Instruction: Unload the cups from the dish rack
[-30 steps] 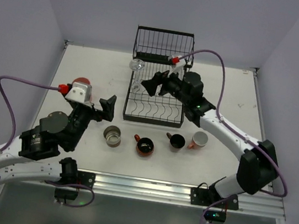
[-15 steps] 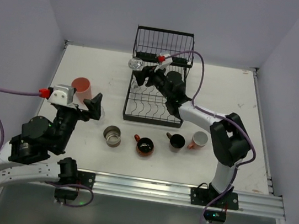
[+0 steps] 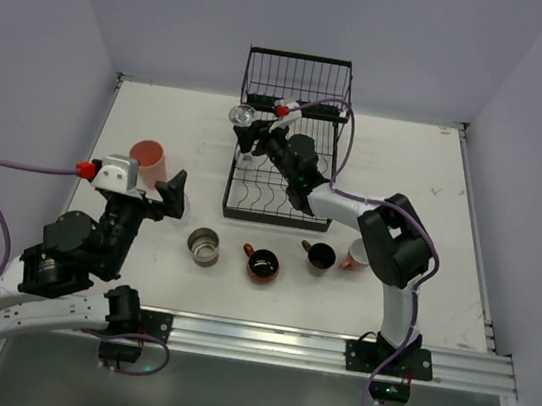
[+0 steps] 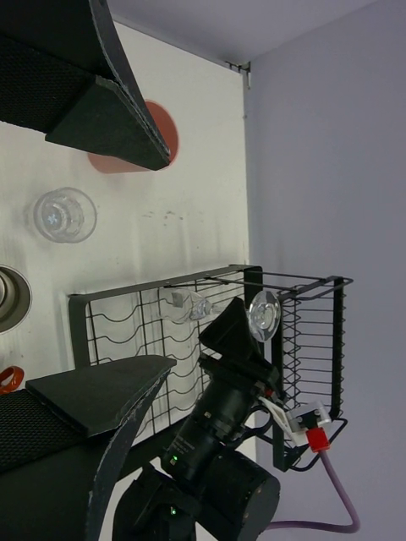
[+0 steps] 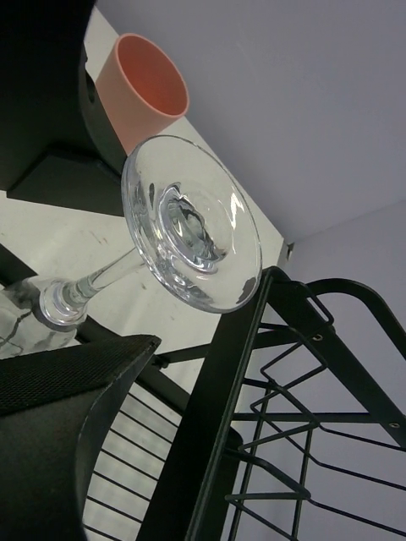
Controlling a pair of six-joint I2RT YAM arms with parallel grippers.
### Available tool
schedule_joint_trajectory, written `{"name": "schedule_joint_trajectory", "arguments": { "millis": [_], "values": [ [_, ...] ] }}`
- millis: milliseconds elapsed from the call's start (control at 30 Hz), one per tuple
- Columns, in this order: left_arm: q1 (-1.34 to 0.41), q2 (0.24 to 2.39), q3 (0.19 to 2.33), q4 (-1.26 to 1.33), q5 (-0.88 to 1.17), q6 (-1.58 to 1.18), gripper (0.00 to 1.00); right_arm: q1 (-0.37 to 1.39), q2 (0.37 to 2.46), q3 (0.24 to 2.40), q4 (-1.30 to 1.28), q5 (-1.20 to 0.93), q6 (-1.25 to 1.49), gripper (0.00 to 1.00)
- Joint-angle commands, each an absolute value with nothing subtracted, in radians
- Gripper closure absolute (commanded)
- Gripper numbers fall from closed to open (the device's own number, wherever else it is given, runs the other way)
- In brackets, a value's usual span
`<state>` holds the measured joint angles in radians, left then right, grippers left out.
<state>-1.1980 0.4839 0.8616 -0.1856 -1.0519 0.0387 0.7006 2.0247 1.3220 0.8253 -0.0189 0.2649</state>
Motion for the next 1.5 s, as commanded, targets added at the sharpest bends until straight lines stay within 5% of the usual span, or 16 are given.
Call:
{"name": "schedule_joint_trajectory", "arguments": {
  "millis": [0,367,533,767,1467],
  "values": [
    [-1.200,0.489,0.850,-0.138,-1.060,0.063,0.00,0.704,2.052,1.371,0.946,0.048,0.307,0.41],
    [-1.200,0.497,0.848,-0.141,-1.055,0.060,0.00,0.716,2.114,1.388,1.040,0.097,0.328,0.48],
    [-1.200,0.503,0.845,-0.141,-1.057,0.060,0.00,0.718,2.108,1.355,1.114,0.120,0.342,0.71],
    [-1.200,0.521,0.847,-0.138,-1.055,0.052,0.00,0.718,2.004,1.272,1.184,0.114,0.328,0.86],
    [-1.200,0.610,0.905,-0.138,-0.878,-0.196,0.00,0.721,1.611,0.951,1.353,0.117,0.293,1.00]
  ]
}}
